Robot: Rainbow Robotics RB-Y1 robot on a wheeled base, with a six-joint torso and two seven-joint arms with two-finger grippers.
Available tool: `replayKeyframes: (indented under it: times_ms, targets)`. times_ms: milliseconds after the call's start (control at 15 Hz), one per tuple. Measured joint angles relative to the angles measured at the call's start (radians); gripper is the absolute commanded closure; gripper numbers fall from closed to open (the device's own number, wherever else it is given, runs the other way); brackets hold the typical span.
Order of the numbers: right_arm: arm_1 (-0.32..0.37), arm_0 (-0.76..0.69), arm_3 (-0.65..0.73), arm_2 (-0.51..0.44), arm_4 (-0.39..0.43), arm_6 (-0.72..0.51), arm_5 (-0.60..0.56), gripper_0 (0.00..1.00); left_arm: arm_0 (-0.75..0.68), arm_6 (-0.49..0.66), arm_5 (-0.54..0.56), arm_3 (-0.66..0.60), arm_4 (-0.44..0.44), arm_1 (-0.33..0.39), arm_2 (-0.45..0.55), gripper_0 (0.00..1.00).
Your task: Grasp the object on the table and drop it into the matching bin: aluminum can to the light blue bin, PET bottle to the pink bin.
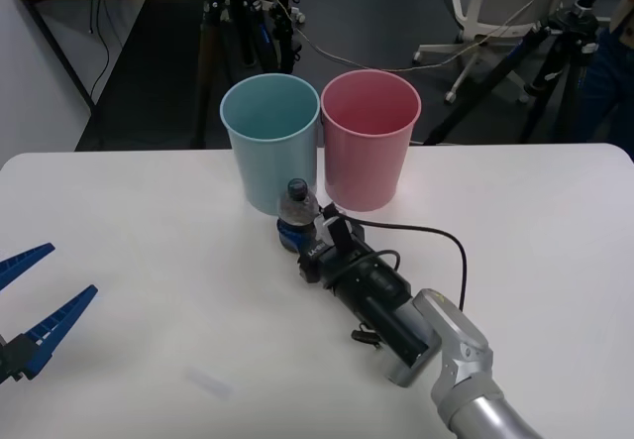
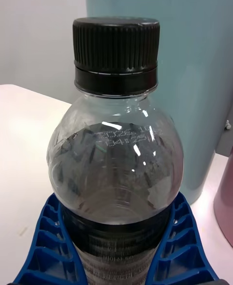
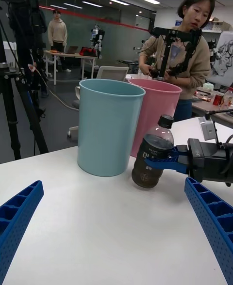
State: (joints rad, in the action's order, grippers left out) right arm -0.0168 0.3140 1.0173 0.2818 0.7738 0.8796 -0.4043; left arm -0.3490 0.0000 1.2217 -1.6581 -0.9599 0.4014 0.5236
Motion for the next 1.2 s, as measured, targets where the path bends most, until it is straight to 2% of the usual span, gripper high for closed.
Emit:
replayKeyframes:
  times_ms: [133,267,533,667,867,1200]
  targets:
    - [0.036,-0.036,0.075,0.052,-0.018,-0.013,0.040,1.00,0.000,0.000,0.000,0.000,0.000,0.000,0.000,0.00]
    - [0.113,-0.080,0.178,0.137,-0.063,-0.033,0.101,1.00,0.000,0.000,0.000,0.000,0.000,0.000,0.000,0.00]
    - [0.320,-0.174,0.413,0.299,-0.167,-0.132,0.159,1.00,0.000,0.000,0.000,0.000,0.000,0.000,0.000,0.00]
    - [0.425,-0.226,0.521,0.334,-0.217,-0.146,0.171,1.00,0.000,0.000,0.000,0.000,0.000,0.000,0.000,0.00]
    - [0.548,-0.334,0.674,0.316,-0.242,-0.165,0.169,1.00,0.000,0.000,0.000,0.000,0.000,0.000,0.000,0.00]
    - [0.632,-0.497,0.755,0.168,-0.243,-0.197,0.078,1.00,0.000,0.000,0.000,0.000,0.000,0.000,0.000,0.00]
